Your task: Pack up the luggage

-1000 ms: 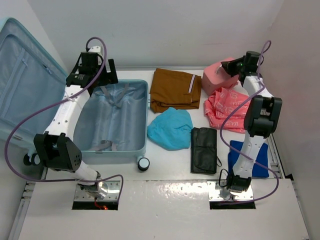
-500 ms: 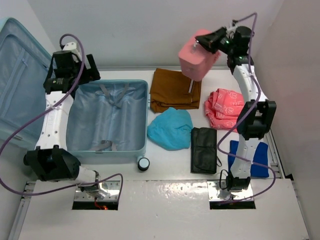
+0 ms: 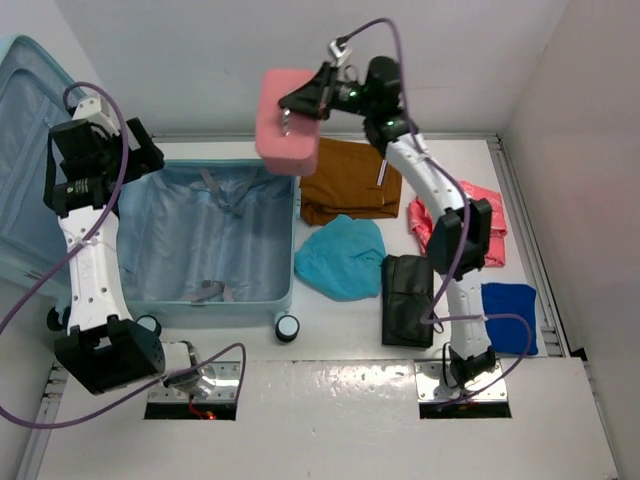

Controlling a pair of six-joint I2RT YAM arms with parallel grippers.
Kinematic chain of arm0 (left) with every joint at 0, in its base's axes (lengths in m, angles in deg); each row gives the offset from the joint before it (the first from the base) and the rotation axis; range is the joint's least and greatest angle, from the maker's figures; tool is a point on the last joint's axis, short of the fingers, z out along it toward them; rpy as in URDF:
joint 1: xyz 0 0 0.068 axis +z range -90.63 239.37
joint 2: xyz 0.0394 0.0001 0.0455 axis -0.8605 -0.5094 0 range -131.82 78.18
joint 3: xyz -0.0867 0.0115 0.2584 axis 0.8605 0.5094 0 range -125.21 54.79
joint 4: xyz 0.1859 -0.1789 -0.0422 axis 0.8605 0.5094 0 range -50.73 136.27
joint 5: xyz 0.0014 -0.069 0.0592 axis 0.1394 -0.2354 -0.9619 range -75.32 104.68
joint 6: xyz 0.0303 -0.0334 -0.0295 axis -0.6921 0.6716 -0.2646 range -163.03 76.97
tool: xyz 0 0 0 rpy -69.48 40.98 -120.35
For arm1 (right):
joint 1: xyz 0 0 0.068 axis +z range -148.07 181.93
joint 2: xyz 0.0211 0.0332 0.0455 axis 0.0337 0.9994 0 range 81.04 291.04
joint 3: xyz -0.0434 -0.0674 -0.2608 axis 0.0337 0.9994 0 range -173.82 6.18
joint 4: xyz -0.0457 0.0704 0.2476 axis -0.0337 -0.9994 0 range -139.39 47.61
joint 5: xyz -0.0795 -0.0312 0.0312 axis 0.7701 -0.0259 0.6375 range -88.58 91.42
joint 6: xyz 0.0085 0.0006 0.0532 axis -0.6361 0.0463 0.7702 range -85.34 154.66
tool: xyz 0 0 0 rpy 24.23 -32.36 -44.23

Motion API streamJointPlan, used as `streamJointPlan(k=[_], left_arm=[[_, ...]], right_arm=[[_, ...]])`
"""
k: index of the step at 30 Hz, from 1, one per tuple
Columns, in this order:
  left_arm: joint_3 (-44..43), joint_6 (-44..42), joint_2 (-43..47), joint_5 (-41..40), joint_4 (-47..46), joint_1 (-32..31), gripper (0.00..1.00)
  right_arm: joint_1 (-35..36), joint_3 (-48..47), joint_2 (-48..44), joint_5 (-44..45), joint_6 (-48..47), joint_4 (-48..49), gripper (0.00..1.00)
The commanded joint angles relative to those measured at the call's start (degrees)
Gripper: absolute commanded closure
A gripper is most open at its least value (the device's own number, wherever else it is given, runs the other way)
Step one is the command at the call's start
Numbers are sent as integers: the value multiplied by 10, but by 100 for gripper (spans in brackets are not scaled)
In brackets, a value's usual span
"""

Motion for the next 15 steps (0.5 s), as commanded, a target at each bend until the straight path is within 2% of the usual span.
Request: streamJointPlan(k=[1, 5, 10, 15], left_arm=[[10, 18, 32, 49, -26, 32, 0], [25, 30, 54, 96, -38, 84, 0], [46, 35, 69, 136, -52, 111, 0], [58, 35, 69, 155, -57, 129, 0]], right_arm=[[46, -26, 9, -5, -11, 84, 100], [97, -28, 37, 37, -22, 105, 100], [138, -47, 78, 97, -11, 121, 100], [153, 10, 66, 123, 15, 121, 100]])
